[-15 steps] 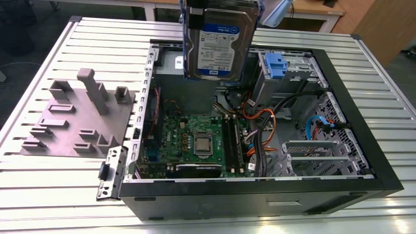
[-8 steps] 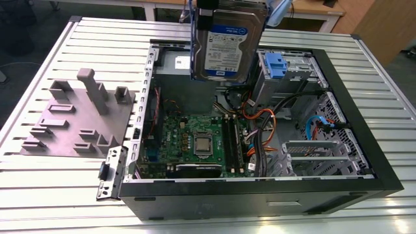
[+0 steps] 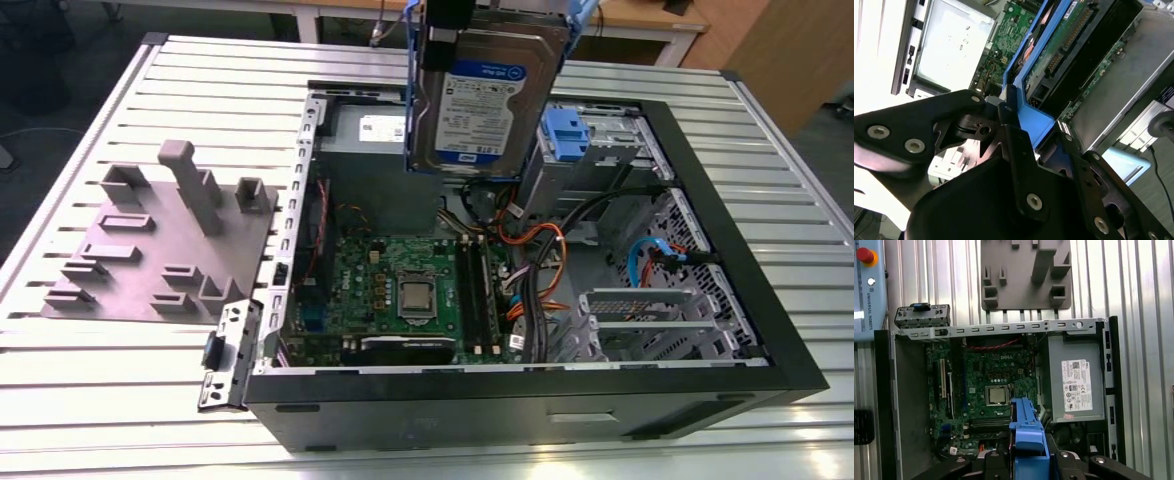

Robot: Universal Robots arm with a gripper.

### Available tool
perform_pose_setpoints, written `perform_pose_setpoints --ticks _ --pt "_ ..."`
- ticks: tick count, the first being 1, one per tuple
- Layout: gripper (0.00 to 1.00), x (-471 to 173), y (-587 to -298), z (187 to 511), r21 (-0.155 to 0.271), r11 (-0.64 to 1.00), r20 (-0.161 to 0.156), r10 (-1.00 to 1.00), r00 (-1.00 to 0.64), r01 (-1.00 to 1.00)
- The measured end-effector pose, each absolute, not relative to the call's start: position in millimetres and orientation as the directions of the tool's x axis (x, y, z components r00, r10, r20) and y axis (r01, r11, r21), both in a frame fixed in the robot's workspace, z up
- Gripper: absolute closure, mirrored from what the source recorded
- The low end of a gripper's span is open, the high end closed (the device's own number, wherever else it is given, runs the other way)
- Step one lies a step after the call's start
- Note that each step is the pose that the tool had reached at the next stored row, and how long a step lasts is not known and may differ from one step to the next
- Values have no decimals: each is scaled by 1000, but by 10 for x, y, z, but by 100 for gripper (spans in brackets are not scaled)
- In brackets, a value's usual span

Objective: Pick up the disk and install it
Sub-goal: 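Pick up the disk, then insert the disk into the insertion slot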

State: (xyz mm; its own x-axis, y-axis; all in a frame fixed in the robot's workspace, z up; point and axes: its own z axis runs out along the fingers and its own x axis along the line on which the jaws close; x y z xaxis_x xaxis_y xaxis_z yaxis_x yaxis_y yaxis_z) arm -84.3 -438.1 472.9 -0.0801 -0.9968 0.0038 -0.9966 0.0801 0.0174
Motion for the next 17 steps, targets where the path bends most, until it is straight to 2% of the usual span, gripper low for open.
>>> perform_pose_setpoints --ticks 17 --pt "64 -832 -4432 4729 17 80 4 -997 -80 -997"
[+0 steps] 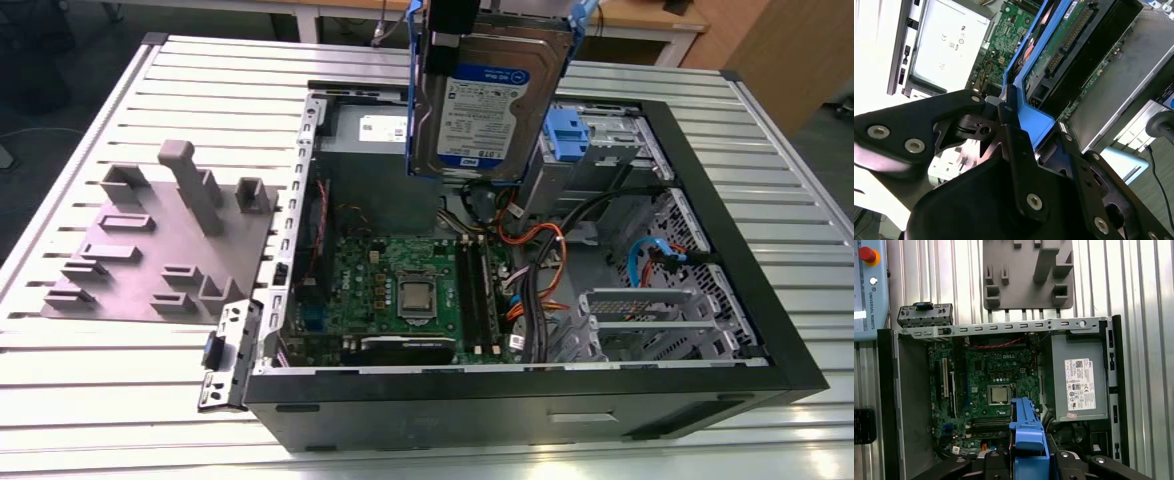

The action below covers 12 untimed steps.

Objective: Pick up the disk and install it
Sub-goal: 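Insert the disk into the insertion slot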

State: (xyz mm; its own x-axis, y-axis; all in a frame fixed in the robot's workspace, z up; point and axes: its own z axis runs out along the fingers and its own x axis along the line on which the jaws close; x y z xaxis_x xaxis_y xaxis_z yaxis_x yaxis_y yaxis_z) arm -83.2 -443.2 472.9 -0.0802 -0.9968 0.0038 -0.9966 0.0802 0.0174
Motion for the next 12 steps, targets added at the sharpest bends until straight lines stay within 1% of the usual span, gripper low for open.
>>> perform_pose_setpoints --ticks 12 --pt "64 -832 -4451 4730 18 80 4 -997 -80 -997"
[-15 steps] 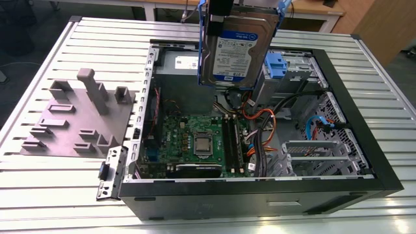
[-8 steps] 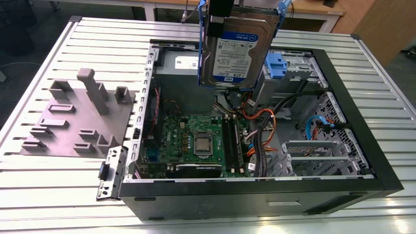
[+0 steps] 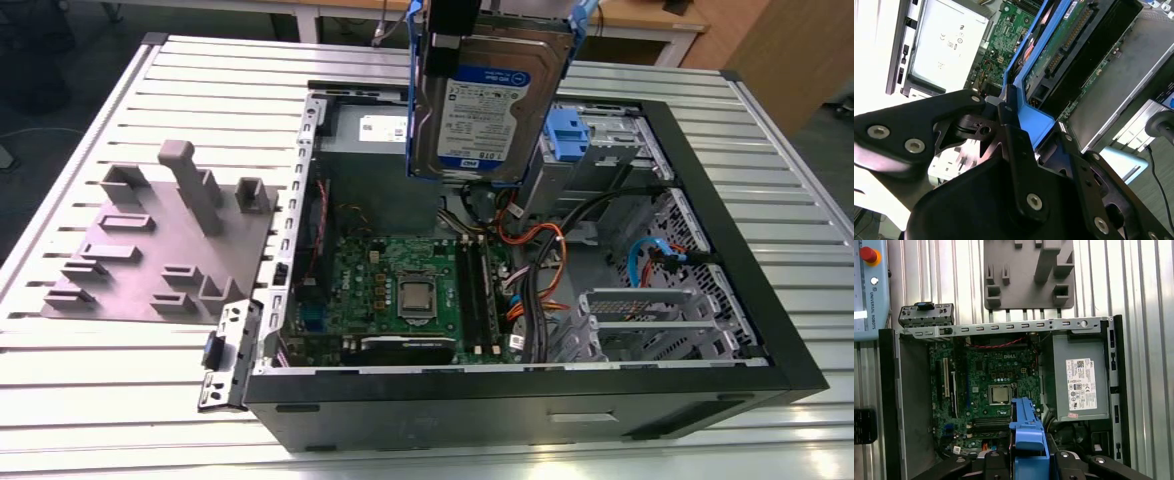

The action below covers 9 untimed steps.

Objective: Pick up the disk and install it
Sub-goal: 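Insert the disk into the insertion slot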

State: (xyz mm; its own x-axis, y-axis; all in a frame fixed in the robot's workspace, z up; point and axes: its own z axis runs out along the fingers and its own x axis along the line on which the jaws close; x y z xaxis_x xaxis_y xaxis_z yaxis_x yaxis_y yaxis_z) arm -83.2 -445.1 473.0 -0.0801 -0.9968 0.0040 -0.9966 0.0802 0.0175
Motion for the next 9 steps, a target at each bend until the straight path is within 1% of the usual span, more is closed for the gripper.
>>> perform_pose_setpoints --ticks 9 --pt "64 -832 -4463 4741 17 80 4 -997 -80 -997"
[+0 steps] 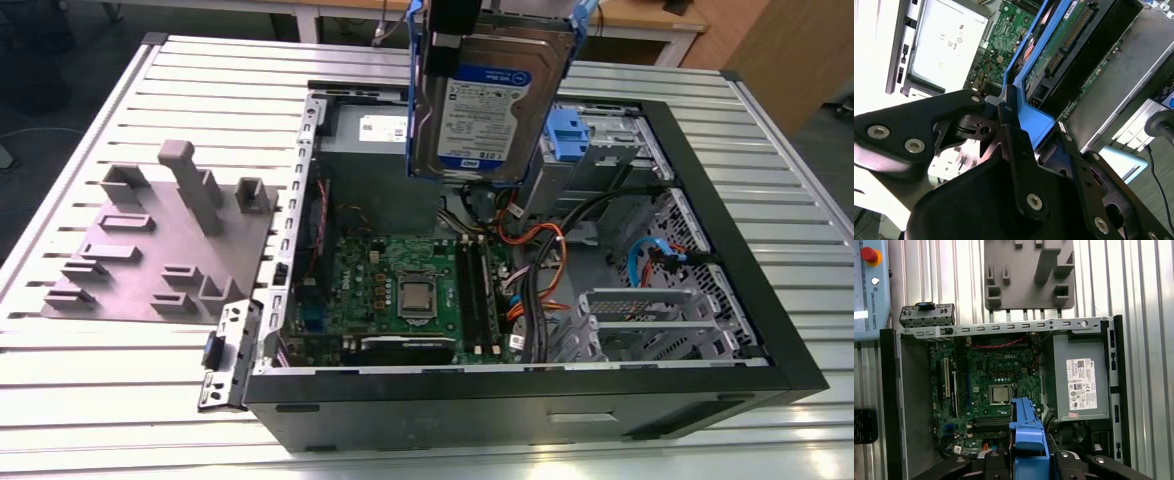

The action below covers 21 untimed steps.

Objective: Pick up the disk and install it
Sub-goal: 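Insert the disk into the insertion slot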

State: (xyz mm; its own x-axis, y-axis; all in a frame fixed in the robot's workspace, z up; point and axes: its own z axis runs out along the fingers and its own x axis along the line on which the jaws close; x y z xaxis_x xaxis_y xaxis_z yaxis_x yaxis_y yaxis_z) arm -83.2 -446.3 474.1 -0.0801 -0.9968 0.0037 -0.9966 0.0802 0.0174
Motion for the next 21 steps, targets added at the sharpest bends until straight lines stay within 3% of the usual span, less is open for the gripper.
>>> perform_pose_setpoints --ticks 21 --pt "64 -832 -4564 4741 17 80 4 -997 -80 -997"
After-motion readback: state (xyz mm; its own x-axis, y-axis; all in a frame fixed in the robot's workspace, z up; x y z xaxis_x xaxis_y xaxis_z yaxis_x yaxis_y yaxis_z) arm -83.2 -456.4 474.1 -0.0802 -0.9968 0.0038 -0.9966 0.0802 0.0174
